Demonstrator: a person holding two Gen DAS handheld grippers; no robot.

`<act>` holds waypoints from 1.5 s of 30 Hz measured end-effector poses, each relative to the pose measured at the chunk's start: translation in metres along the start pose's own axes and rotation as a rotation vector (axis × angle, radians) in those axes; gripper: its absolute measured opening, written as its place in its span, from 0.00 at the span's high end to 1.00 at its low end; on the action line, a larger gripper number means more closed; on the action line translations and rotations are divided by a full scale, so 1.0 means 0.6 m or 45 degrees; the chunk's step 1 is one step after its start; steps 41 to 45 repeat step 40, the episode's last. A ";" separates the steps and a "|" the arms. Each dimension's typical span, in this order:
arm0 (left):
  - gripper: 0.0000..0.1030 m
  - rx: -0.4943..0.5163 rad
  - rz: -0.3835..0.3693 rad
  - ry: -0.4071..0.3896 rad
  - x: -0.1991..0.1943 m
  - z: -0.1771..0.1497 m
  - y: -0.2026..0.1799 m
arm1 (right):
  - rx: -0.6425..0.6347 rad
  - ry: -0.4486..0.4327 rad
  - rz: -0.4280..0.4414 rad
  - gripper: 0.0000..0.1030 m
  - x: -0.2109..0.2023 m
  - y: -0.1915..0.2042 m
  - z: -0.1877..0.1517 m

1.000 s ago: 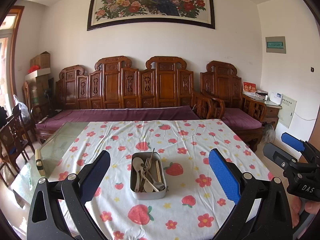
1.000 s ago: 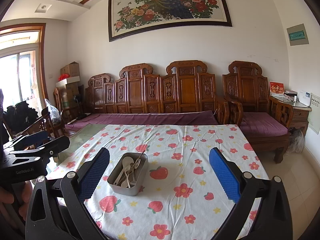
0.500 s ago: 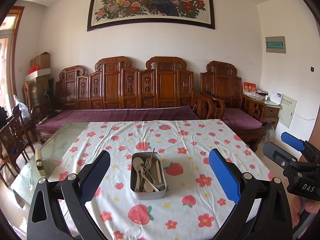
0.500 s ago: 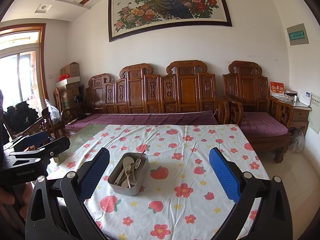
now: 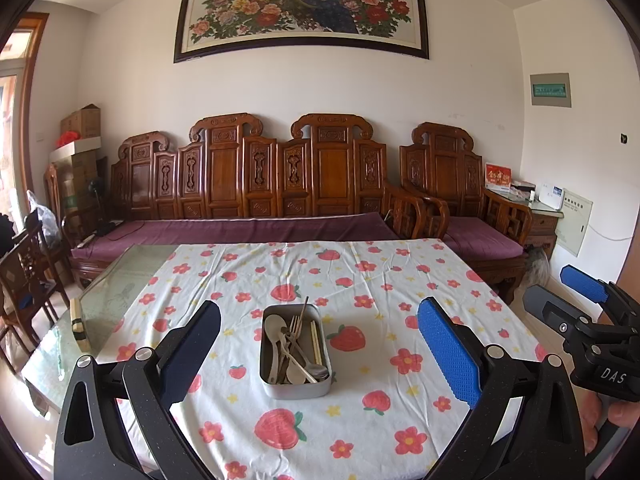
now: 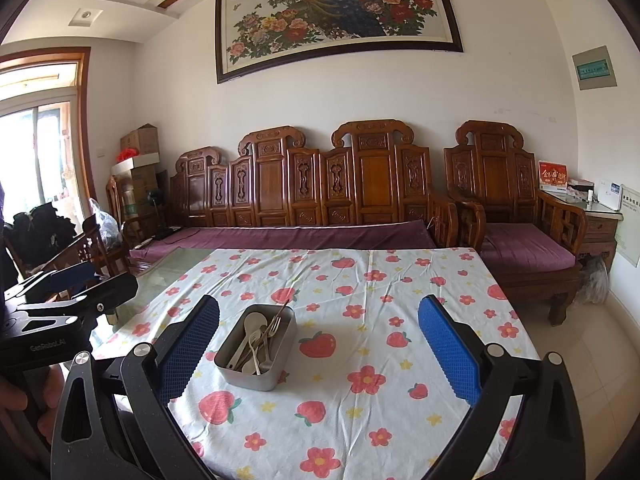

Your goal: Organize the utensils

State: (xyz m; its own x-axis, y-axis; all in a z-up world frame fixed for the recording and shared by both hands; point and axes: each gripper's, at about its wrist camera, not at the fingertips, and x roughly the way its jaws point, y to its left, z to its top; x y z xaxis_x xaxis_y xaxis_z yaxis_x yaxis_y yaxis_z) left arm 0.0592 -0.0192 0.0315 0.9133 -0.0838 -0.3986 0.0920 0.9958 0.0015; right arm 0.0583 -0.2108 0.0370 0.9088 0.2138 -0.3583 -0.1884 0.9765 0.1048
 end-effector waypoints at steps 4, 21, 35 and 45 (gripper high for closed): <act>0.07 0.000 0.000 0.000 0.000 0.000 0.000 | 0.001 0.000 -0.001 0.03 0.000 0.001 -0.001; 0.08 -0.001 -0.002 -0.002 -0.001 -0.002 0.000 | 0.002 0.001 -0.001 0.03 0.000 0.001 -0.001; 0.07 0.000 -0.002 -0.004 -0.002 0.002 -0.005 | 0.004 0.000 -0.001 0.03 0.000 0.002 0.000; 0.07 0.002 -0.002 -0.006 -0.002 0.005 -0.011 | 0.006 0.000 0.000 0.03 0.000 0.003 -0.001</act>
